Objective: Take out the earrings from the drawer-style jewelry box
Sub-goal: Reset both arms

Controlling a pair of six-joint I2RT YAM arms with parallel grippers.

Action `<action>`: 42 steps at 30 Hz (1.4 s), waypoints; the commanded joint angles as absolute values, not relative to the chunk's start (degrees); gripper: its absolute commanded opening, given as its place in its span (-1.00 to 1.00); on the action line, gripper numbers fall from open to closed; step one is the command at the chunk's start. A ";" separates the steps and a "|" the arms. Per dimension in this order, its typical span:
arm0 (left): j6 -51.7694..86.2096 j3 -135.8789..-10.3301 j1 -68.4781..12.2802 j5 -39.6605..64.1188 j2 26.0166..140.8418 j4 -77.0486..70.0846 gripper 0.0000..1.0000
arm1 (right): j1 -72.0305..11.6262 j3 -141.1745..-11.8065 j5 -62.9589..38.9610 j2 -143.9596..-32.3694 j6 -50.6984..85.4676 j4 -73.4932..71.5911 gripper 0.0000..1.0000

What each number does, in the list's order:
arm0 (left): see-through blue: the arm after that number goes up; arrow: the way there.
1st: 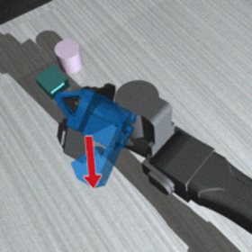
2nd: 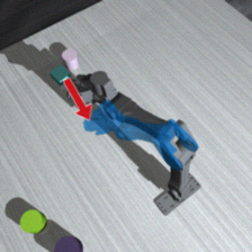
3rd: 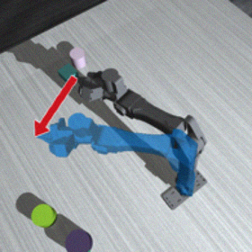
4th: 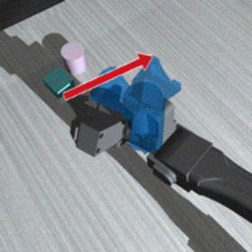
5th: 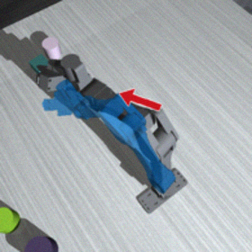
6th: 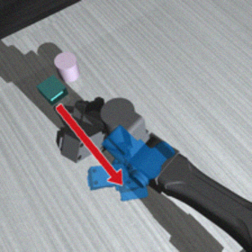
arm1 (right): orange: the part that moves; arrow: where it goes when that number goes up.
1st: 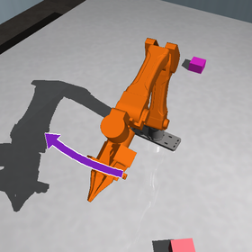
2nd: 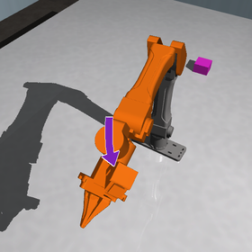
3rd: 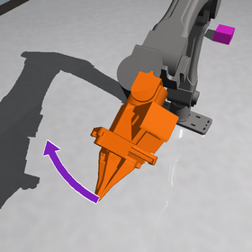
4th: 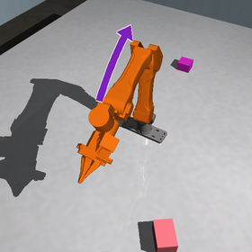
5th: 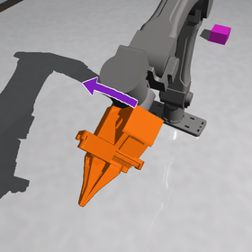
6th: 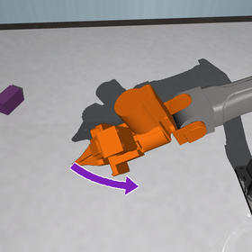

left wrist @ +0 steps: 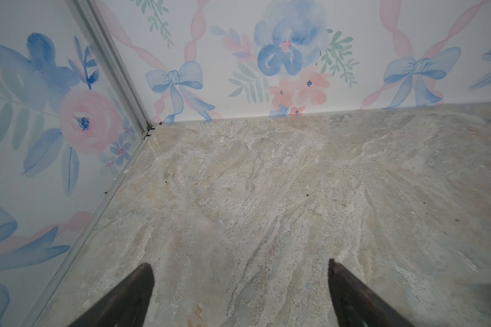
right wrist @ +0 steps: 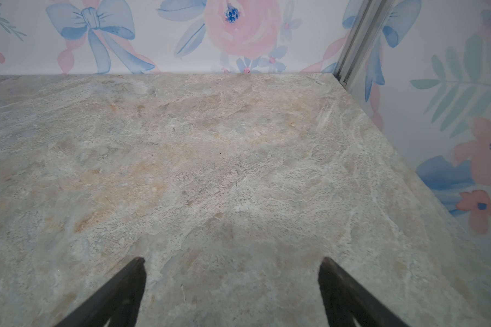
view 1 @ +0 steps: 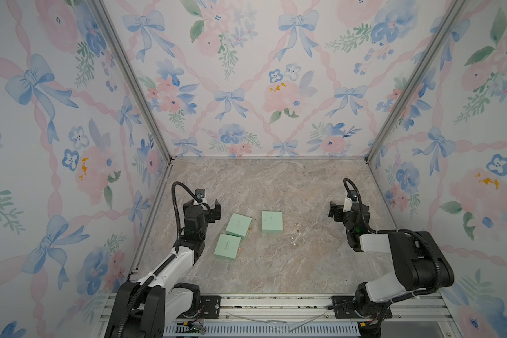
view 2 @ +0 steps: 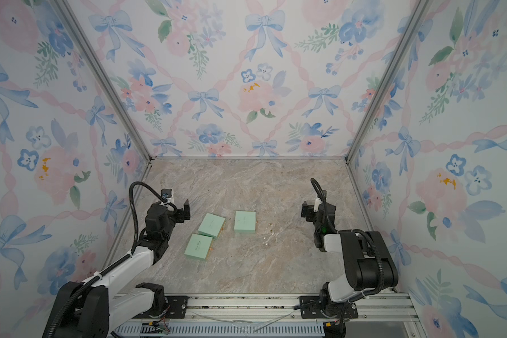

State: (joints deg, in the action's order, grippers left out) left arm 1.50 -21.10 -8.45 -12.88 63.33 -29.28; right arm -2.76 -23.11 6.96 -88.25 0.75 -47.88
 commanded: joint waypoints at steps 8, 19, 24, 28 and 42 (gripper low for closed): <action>0.17 -16.95 -6.52 -12.12 65.30 -37.10 0.95 | -3.34 -22.97 7.91 -88.15 -0.35 -49.66 0.92; 1.58 -16.38 -5.10 -8.28 72.02 -42.04 0.95 | -3.29 -22.95 7.91 -88.15 -0.35 -49.66 0.92; 1.23 -15.94 -5.01 -8.48 72.82 -43.07 0.95 | -3.21 -23.00 7.91 -88.15 -0.33 -49.66 0.92; 1.41 -14.62 -4.92 -8.18 71.71 -44.25 0.95 | -3.26 -23.04 7.91 -88.15 -0.29 -49.68 0.92; 3.66 -8.44 -3.96 -4.14 70.16 -56.34 0.93 | -3.30 -23.01 7.91 -88.15 -0.30 -49.66 0.92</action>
